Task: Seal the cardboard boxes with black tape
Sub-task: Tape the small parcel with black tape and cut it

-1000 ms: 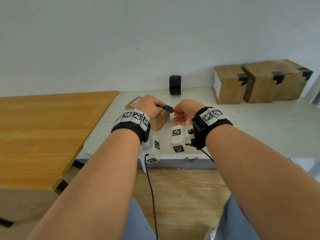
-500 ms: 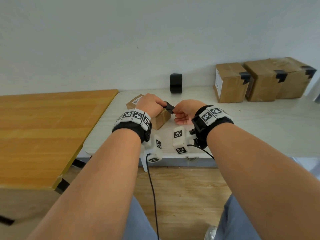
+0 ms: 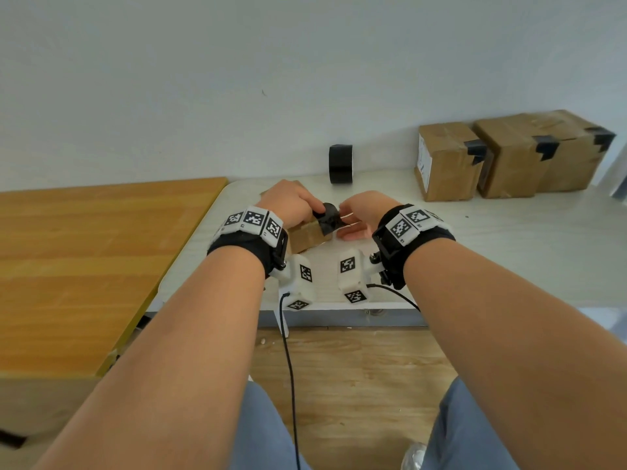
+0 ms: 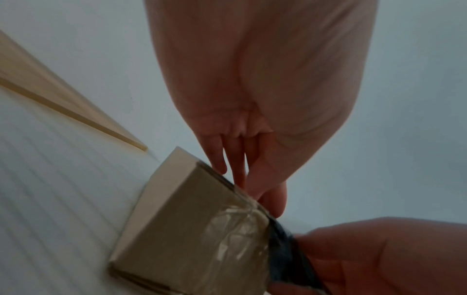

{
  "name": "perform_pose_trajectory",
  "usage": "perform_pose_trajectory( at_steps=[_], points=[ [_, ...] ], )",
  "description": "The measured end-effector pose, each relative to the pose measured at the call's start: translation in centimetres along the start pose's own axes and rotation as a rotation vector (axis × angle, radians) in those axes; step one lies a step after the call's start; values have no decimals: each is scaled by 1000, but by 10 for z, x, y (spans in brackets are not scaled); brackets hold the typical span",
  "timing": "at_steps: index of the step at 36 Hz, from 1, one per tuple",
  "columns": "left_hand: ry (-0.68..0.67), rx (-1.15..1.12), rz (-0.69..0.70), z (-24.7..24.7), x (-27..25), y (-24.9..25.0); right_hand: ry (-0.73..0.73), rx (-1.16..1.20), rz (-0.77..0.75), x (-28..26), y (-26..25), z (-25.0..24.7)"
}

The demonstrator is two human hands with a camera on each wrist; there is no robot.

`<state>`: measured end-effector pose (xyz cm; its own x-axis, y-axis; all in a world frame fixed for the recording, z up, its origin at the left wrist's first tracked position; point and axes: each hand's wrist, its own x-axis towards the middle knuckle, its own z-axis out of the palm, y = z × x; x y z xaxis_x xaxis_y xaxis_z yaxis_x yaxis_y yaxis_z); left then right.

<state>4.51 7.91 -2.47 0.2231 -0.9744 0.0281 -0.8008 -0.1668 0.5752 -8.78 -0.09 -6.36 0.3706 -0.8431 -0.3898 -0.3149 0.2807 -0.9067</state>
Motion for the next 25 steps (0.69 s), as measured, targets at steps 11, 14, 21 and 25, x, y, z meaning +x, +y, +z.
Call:
perform_pose_trajectory(
  at_steps=[11, 14, 21, 25],
  points=[
    [9, -36, 17, 4, 0, -4, 12, -20, -26, -3, 5, 0],
    [9, -38, 24, 5, 0, -3, 7, -75, -1, -4, 0, 5],
    [46, -39, 50, 9, 1, -5, 55, -100, 36, -3, 0, 8],
    [38, -23, 66, 9, 2, -8, 37, -88, -17, -3, -2, 5]
  ],
)
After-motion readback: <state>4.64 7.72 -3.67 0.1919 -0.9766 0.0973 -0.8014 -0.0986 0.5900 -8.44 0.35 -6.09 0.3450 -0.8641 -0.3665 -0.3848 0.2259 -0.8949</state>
